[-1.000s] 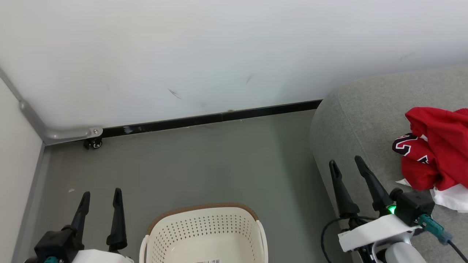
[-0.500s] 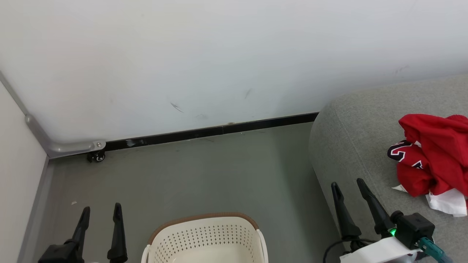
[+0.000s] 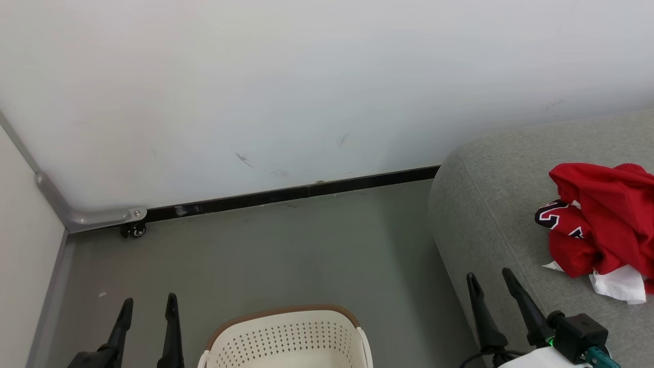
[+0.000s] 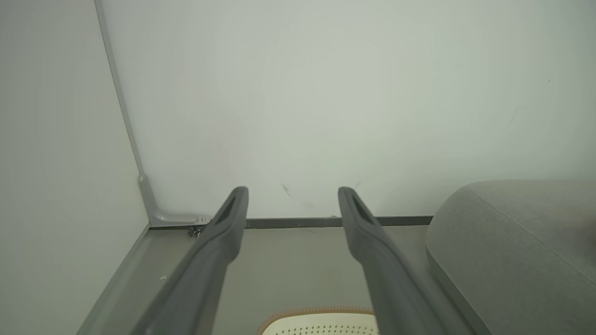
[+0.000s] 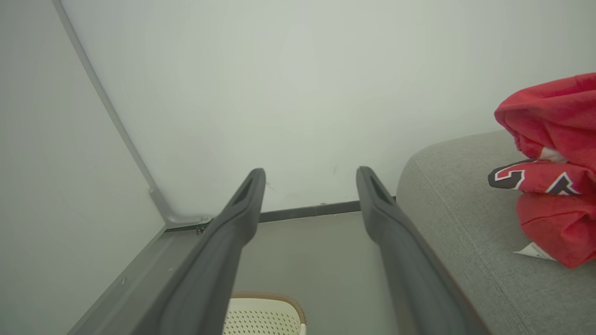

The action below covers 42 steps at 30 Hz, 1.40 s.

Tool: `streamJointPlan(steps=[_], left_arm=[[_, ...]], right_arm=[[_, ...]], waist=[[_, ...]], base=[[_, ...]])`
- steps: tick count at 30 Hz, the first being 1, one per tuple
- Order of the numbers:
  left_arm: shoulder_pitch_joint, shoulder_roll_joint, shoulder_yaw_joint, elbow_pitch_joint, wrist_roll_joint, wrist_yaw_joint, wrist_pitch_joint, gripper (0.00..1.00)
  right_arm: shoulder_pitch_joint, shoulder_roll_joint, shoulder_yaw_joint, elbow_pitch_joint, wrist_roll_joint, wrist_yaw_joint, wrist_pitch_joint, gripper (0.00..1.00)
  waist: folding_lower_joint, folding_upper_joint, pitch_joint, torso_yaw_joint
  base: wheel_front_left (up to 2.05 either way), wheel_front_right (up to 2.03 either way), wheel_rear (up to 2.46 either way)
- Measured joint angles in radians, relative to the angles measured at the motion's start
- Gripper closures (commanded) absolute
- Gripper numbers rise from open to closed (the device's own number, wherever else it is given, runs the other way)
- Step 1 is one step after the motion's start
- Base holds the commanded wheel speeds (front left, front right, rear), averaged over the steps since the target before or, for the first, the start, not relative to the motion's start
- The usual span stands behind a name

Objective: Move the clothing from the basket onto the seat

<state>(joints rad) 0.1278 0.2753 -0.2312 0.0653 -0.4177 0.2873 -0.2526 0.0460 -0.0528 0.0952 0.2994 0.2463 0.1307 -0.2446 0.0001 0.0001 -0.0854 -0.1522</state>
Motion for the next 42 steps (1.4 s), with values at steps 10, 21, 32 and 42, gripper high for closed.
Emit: streamJointPlan(steps=[10, 21, 32, 42], left_arm=[[0.009, -0.008, 0.001, -0.002, 0.025, -0.001, 0.0, 0.0], [0.009, -0.004, -0.002, 0.002, 0.069, 0.0, 0.0, 0.0], [0.008, -0.004, -0.009, 0.034, 0.08, 0.0, 0.0, 0.0], [0.008, -0.007, -0.007, 0.058, 0.078, 0.011, 0.0, 0.0]], right_arm=[[0.001, 0.003, -0.017, -0.007, -0.014, 0.0, 0.07, 0.0], [0.001, 0.003, -0.002, -0.024, 0.003, 0.0, 0.083, 0.0], [0.001, 0.003, 0.0, -0.032, 0.009, 0.0, 0.096, 0.0], [0.001, 0.004, 0.001, -0.037, 0.016, 0.0, 0.101, 0.0]], waist=[[0.0, 0.0, 0.005, 0.008], [0.0, 0.0, 0.007, 0.013], [0.0, 0.0, 0.011, 0.013], [0.0, 0.0, 0.015, 0.015]], base=[[0.0, 0.0, 0.0], [0.0, 0.0, 0.0], [0.0, 0.0, 0.0], [0.0, 0.0, 0.0]])
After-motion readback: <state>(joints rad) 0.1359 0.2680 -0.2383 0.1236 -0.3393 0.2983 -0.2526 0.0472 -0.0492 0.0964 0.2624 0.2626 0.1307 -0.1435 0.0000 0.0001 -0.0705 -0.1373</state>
